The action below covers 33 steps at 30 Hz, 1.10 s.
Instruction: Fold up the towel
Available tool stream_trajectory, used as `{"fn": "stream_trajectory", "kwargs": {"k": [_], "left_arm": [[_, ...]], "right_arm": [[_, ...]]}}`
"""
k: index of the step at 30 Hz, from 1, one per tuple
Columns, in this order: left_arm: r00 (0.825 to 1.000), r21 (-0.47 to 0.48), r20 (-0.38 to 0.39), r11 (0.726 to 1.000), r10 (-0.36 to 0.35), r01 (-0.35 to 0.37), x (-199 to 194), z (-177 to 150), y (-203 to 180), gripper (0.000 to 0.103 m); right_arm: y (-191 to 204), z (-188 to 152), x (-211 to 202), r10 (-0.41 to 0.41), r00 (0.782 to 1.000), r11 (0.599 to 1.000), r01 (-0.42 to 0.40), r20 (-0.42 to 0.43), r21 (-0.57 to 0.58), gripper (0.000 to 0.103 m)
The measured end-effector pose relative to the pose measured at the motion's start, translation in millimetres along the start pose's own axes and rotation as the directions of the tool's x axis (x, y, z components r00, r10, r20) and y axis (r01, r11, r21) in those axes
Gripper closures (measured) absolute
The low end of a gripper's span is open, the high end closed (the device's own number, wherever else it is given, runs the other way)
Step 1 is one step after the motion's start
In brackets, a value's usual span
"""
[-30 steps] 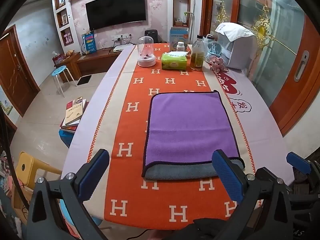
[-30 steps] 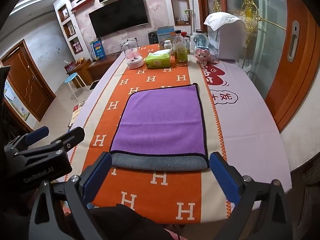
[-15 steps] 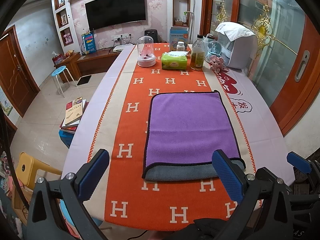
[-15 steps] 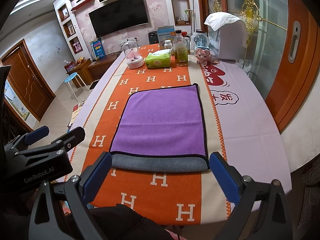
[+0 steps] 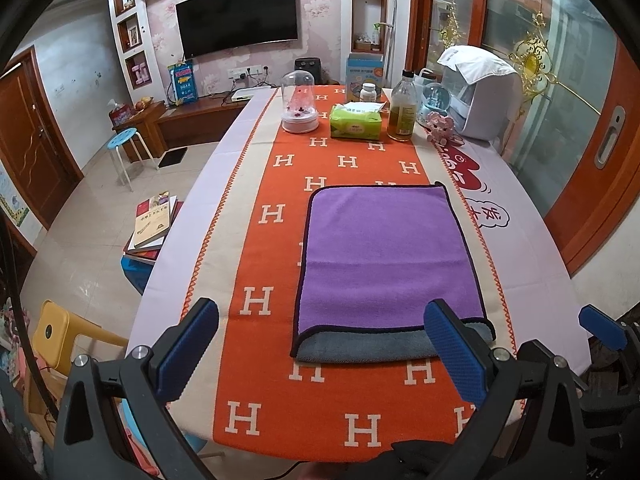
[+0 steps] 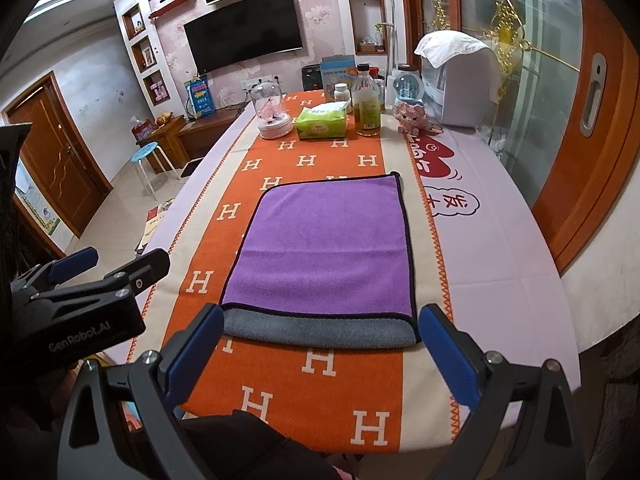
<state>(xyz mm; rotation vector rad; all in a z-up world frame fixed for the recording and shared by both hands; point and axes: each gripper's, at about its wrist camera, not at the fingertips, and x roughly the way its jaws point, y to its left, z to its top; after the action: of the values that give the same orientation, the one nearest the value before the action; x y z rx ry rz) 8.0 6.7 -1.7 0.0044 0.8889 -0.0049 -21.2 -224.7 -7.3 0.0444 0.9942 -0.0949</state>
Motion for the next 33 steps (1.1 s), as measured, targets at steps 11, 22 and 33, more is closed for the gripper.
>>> {"fn": "stream_trajectory", "kwargs": {"k": [11,22,33], "left_arm": [[1.0,0.0,-0.023,1.0,0.013,-0.013,-1,-9,-2,0.001],[0.997,-0.037,-0.06,0.999,0.038,-0.04,-2,-21,-16,0.001],[0.996,-0.011,-0.071,0.998,0.053,-0.054,1,-34,-25,0.001]], "right_arm": [[-7,-1,-7,0.017,1.0,1.0,-0.017,0.021,-0.023,0.005],[-25,-7,-10,0.058,0.998,0.997,-0.057,0.027,-0.061,0.005],[-46,-16,-7,0.11,0.993,0.988,-0.104,0.047,-0.116,0.005]]}}
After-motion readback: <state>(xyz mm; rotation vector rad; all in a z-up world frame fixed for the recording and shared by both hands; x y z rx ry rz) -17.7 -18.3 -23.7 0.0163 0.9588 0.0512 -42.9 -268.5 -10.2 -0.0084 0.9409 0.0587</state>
